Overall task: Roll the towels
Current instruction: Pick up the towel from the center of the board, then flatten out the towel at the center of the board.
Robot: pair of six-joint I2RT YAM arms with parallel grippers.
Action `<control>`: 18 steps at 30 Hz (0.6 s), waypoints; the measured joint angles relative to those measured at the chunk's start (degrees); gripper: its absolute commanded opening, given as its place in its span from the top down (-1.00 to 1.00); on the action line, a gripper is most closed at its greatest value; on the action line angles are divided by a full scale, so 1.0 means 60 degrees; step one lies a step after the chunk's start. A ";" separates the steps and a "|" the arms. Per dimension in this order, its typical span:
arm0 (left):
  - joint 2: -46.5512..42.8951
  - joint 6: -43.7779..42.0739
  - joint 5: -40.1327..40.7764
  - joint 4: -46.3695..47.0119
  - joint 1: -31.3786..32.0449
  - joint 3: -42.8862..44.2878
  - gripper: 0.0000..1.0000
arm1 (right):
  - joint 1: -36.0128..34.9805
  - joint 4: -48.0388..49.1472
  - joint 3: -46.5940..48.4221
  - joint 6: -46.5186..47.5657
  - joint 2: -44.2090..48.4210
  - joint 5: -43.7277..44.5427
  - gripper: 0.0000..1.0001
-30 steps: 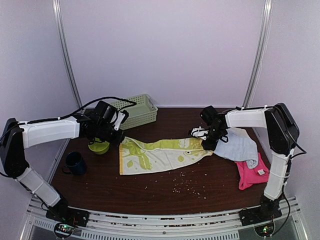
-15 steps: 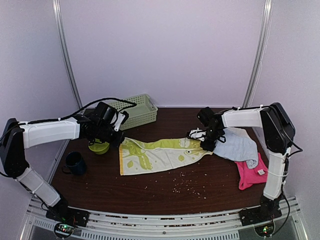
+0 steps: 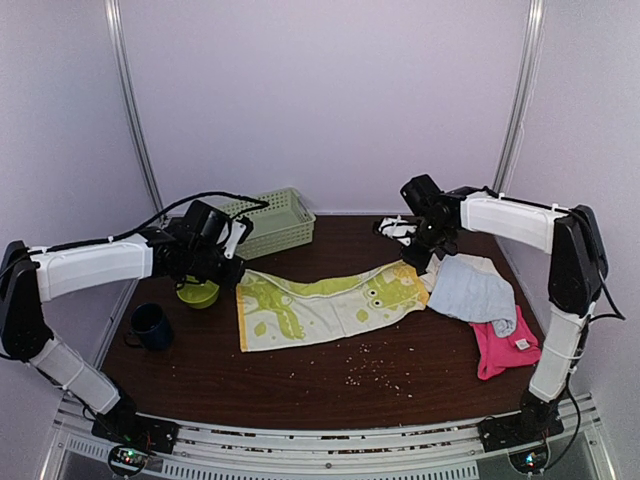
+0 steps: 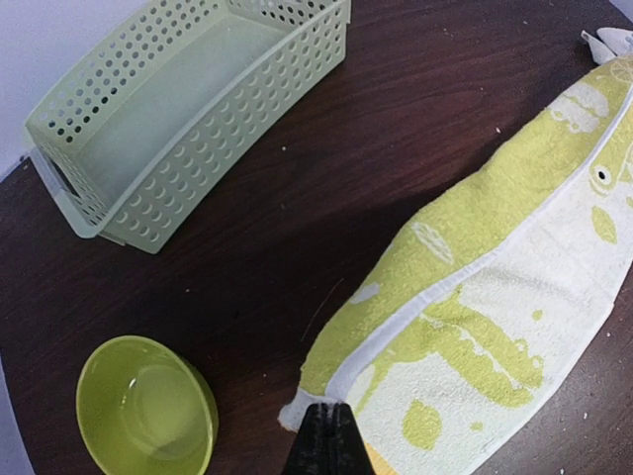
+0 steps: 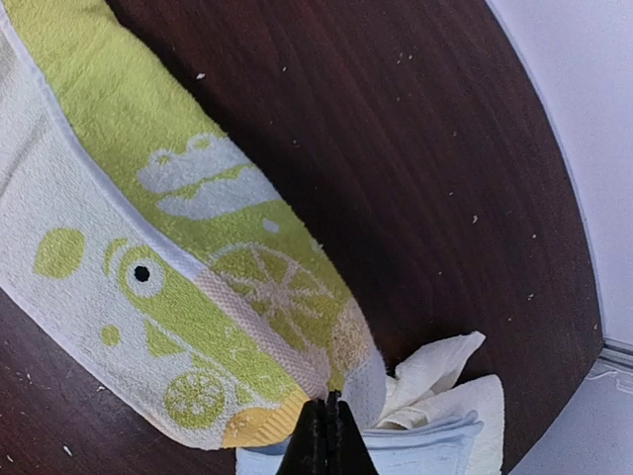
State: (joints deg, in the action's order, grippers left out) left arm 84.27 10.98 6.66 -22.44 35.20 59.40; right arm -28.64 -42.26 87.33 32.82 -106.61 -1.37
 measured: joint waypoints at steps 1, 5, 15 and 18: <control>-0.0117 -0.0029 0.0091 -0.0073 0.0000 0.0018 1.00 | 0.0000 -0.0029 0.0102 -0.0022 0.0109 0.0004 1.00; -0.0663 -0.0168 0.0510 -0.0627 0.0000 0.0448 1.00 | 0.0011 -0.0069 0.0579 -0.0178 0.0554 0.0044 1.00; -0.3053 -0.0087 0.0863 -0.1563 0.0000 0.1151 1.00 | 0.0302 0.0641 0.0204 -0.0794 0.3756 -0.0237 1.00; -0.3956 0.0007 0.0605 -0.1872 0.0000 0.0947 1.00 | 0.0342 0.0725 -0.0401 -0.0834 0.4991 -0.0718 1.00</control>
State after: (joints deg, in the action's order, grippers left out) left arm 60.53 11.03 10.28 -33.67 35.20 65.08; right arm -26.59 -37.91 84.93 27.81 -76.66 -5.67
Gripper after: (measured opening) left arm 0.007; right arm 0.007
